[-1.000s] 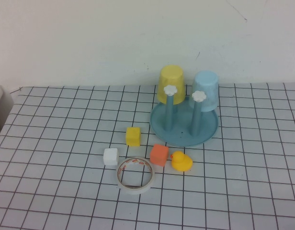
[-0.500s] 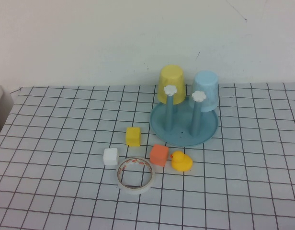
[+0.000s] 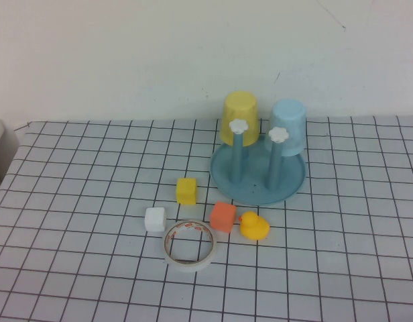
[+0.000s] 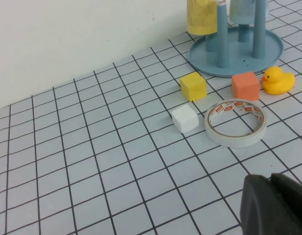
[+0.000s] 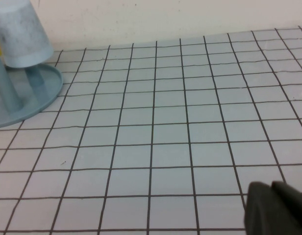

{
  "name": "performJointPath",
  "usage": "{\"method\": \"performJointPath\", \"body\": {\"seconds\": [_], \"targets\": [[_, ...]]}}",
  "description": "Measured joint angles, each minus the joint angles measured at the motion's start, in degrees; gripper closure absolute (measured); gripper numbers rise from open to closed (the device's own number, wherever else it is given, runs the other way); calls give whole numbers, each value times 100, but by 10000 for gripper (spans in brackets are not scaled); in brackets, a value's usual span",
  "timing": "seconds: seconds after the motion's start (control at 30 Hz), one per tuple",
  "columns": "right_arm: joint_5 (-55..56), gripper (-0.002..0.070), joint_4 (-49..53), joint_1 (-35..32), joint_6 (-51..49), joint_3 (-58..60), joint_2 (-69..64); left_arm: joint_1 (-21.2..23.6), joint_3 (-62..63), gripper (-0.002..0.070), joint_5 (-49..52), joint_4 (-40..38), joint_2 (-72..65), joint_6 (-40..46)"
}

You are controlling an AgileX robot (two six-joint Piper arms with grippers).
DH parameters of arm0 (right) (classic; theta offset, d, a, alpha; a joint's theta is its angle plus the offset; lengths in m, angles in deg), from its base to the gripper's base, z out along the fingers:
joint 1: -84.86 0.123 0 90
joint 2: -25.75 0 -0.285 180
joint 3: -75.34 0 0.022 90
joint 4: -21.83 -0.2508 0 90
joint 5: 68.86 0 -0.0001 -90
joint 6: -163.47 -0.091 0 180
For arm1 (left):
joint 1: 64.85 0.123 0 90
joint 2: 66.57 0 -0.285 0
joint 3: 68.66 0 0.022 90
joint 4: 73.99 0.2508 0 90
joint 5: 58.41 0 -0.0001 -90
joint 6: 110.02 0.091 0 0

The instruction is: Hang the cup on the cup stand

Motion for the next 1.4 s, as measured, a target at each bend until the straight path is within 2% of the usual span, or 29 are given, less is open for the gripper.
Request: {"method": "performJointPath", "body": {"seconds": [1.03,1.17,1.3,1.33,1.4], "targets": [[-4,678,-10,0,0,0,0,36,-168,676,-217,120,0,-7],[-4,678,-10,0,0,0,0,483,-577,676,-1018,271,0,-7],[-13,678,-10,0,-10,0,0,1325,-1042,676,-1956,168,0,-7],[-13,678,-10,0,-10,0,0,1702,-1264,676,-2306,34,0,-7],[-13,678,-10,0,-10,0,0,2042,-1482,676,-2577,-85,0,-7]]}}
